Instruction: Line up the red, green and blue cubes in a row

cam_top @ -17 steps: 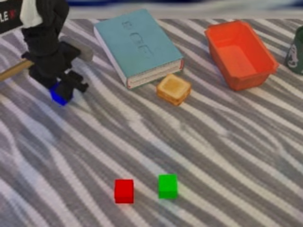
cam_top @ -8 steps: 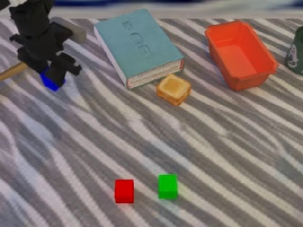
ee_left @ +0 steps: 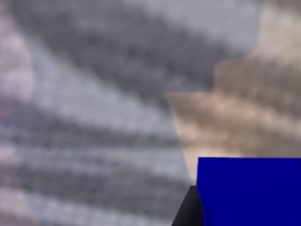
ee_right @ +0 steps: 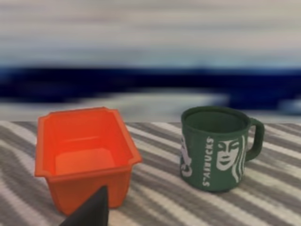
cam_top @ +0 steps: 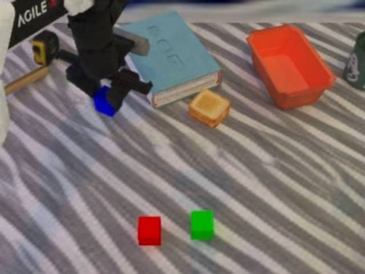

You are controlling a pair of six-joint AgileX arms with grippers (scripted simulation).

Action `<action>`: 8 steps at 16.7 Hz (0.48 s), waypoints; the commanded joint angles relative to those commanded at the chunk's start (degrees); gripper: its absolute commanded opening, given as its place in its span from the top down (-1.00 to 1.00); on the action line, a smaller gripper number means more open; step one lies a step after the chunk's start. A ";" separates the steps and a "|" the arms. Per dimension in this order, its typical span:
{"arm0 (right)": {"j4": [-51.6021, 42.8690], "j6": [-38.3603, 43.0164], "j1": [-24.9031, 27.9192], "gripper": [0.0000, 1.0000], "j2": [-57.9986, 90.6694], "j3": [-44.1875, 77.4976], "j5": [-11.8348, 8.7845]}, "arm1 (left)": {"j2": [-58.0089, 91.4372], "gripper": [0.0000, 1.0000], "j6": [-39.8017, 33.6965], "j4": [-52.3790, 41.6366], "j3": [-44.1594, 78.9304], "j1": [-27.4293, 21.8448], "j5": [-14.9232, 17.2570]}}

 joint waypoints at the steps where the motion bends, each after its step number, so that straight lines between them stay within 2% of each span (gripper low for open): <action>1: 0.00 0.00 0.00 -1.00 0.00 0.00 0.00 | 0.02 1.00 -4.31 -0.28 0.05 -2.61 -0.12; 8: 0.00 0.00 0.00 -1.00 0.00 0.00 0.00 | -0.76 1.00 -42.07 -2.24 -1.39 -23.24 -0.77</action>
